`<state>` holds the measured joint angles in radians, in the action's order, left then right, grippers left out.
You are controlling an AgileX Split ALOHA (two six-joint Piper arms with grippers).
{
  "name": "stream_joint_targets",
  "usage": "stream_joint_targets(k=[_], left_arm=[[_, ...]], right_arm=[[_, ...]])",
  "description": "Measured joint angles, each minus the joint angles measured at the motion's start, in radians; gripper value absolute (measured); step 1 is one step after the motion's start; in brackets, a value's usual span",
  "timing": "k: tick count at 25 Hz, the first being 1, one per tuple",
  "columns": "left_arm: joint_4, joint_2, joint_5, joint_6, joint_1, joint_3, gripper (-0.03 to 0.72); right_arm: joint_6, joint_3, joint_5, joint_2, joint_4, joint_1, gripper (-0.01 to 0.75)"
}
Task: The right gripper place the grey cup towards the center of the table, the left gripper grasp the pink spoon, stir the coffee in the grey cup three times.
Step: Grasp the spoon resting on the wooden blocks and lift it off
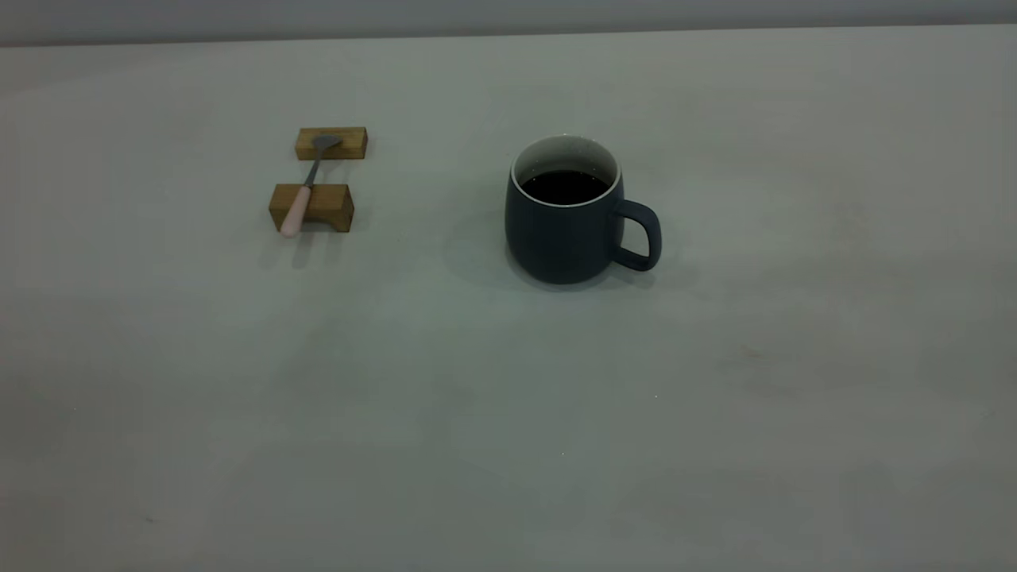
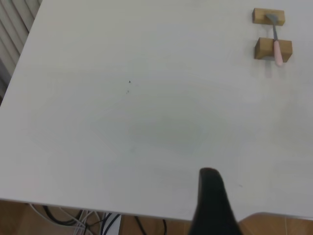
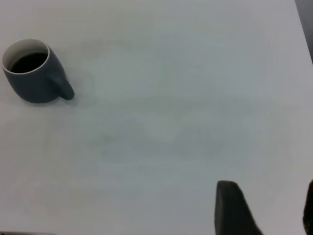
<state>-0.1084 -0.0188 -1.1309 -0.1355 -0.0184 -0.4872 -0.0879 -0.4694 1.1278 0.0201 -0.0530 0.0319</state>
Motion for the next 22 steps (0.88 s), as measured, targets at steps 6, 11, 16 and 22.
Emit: stream_joint_targets(k=[6,11,16,22], left_arm=[[-0.015,0.001,0.0,-0.016,0.0,0.0,0.585],[-0.023,0.151,0.08,-0.027,0.0,-0.055,0.624],[-0.019,0.563,0.253,-0.037,0.0,-0.139,0.646],[0.056,1.108,0.413,-0.049,0.0,-0.321,0.647]], right_arm=[[0.0,0.0,0.0,0.0,0.0,0.0,0.328],[0.0,0.0,0.0,0.0,0.0,0.0,0.285],[0.0,0.0,0.0,0.0,0.0,0.0,0.244],[0.0,0.0,0.0,0.0,0.0,0.0,0.236]])
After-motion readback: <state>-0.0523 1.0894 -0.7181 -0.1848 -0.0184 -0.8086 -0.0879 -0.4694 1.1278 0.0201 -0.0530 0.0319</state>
